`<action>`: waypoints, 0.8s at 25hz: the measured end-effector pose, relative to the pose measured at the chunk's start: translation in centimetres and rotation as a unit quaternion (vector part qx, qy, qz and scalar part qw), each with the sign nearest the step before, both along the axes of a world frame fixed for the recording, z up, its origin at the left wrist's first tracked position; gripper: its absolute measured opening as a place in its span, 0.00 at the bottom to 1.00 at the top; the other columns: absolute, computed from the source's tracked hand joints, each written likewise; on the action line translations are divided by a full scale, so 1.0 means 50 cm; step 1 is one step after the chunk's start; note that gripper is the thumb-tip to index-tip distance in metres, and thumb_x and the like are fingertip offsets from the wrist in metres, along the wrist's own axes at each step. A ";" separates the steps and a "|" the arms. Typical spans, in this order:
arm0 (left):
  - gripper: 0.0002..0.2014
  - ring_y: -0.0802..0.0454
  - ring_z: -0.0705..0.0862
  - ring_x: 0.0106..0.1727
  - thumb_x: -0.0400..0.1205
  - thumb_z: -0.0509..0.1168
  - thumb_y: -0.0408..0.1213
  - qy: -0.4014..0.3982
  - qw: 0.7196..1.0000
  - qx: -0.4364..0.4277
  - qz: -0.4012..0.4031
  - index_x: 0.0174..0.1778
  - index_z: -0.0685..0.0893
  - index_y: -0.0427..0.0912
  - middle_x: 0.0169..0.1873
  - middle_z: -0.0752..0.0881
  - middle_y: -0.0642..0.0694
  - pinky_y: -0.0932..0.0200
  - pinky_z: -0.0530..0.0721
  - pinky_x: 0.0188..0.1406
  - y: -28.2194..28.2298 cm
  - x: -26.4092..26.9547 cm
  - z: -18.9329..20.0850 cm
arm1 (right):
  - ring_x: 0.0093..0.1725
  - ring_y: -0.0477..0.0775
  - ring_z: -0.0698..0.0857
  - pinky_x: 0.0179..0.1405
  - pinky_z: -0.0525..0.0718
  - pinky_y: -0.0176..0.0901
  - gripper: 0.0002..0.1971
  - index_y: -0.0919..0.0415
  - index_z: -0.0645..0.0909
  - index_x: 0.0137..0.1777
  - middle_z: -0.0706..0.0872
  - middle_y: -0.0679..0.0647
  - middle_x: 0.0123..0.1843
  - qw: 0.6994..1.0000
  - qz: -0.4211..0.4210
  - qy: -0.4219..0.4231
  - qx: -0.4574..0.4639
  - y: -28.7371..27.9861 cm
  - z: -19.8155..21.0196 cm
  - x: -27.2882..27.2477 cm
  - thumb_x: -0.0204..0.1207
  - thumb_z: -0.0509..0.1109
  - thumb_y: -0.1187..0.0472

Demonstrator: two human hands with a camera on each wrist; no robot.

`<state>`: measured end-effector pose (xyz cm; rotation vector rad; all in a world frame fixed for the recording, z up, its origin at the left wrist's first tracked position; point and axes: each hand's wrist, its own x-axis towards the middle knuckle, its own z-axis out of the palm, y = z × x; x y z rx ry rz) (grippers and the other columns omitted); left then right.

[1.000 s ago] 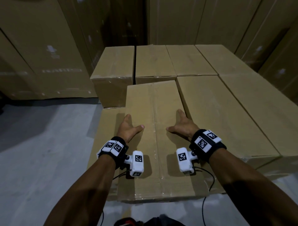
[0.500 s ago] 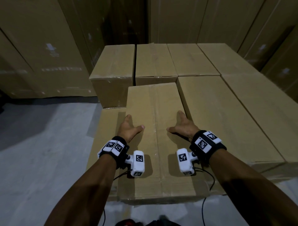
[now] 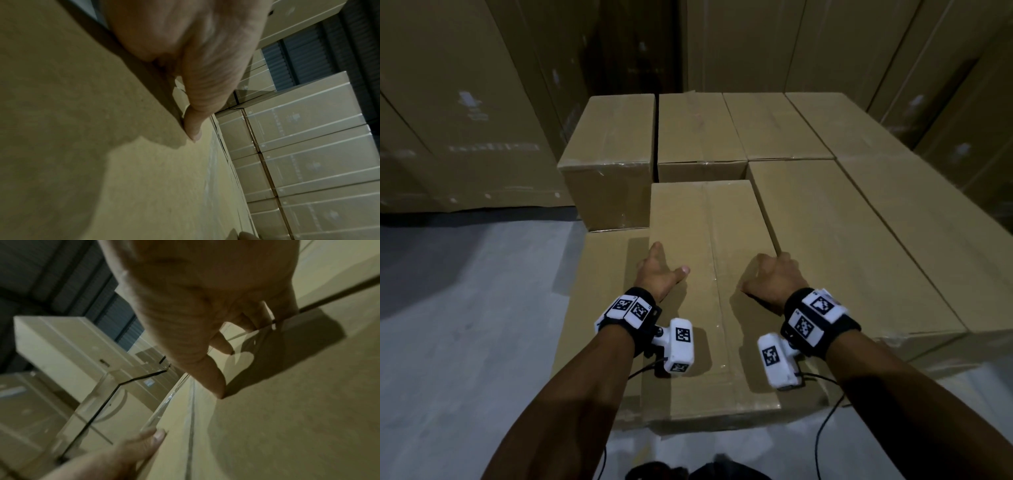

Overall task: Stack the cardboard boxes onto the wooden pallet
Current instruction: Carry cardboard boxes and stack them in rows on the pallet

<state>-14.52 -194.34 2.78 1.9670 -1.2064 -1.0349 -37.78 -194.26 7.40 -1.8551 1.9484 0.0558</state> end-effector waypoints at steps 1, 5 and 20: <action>0.45 0.36 0.67 0.80 0.78 0.76 0.47 0.002 1.000 0.002 -0.001 0.87 0.56 0.51 0.83 0.61 0.37 0.49 0.70 0.76 -0.001 -0.002 0.001 | 0.71 0.65 0.70 0.67 0.74 0.53 0.26 0.55 0.74 0.71 0.72 0.62 0.71 0.999 0.022 0.028 -0.014 0.012 0.000 0.000 0.76 0.68 0.44; 0.45 0.36 0.67 0.80 0.79 0.75 0.46 0.008 1.000 0.007 -0.011 0.87 0.55 0.51 0.83 0.61 0.37 0.49 0.70 0.76 0.005 -0.006 0.006 | 0.73 0.63 0.69 0.68 0.72 0.55 0.30 0.52 0.72 0.76 0.72 0.57 0.75 0.997 0.042 0.055 -0.025 0.054 -0.005 -0.008 0.76 0.66 0.42; 0.52 0.40 0.61 0.84 0.80 0.74 0.41 0.046 0.995 0.012 -0.086 0.88 0.41 0.42 0.86 0.56 0.40 0.50 0.66 0.80 0.194 0.011 0.013 | 0.85 0.63 0.56 0.83 0.57 0.67 0.30 0.45 0.60 0.83 0.55 0.55 0.88 0.995 0.035 0.074 -0.053 0.310 -0.034 -0.026 0.84 0.55 0.36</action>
